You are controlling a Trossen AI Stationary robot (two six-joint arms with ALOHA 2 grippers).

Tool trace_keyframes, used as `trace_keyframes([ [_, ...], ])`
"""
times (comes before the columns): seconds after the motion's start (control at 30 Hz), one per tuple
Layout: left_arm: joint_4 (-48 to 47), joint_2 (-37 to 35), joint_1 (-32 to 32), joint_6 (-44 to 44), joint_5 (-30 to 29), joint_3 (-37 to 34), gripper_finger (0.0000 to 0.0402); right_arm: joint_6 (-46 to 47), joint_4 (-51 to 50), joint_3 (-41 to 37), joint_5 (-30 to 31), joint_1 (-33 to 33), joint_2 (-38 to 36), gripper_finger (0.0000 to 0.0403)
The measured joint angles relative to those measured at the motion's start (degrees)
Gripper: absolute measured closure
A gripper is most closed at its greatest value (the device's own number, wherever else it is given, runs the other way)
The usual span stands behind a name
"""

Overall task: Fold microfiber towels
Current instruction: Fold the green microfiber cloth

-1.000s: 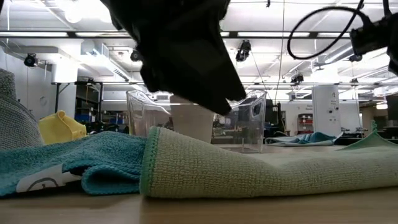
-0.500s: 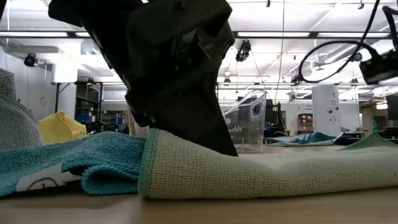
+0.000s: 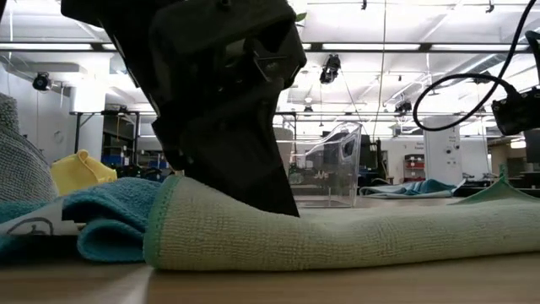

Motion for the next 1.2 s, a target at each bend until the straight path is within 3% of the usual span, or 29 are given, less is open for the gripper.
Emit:
trace_keyframes([
  [0.27, -0.5, 0.0, 0.0, -0.3, 0.3, 0.1, 0.0236, -1.1, 2.7, -1.4, 0.5, 0.0, 0.0, 0.0097],
  [0.6, -0.6, 0.0, 0.0, -0.3, 0.4, 0.0, 0.0236, -1.8, 24.8, -8.5, -0.3, 0.0, 0.0, 0.0113],
  [0.7, -0.6, 0.0, 0.0, -0.3, 0.5, 0.1, 0.0236, -2.0, 26.9, -9.2, -0.3, 0.0, 0.0, 0.0122],
  [0.87, -0.6, -0.3, 0.0, -0.3, 0.7, 0.1, 0.0236, -2.1, 26.3, -9.5, -0.3, 0.0, -0.2, 0.0158],
  [1.2, -1.1, -0.8, -0.1, -0.1, 1.1, 0.0, 0.0236, -3.0, 23.5, -9.5, -0.2, 0.0, -5.3, 0.0273],
])
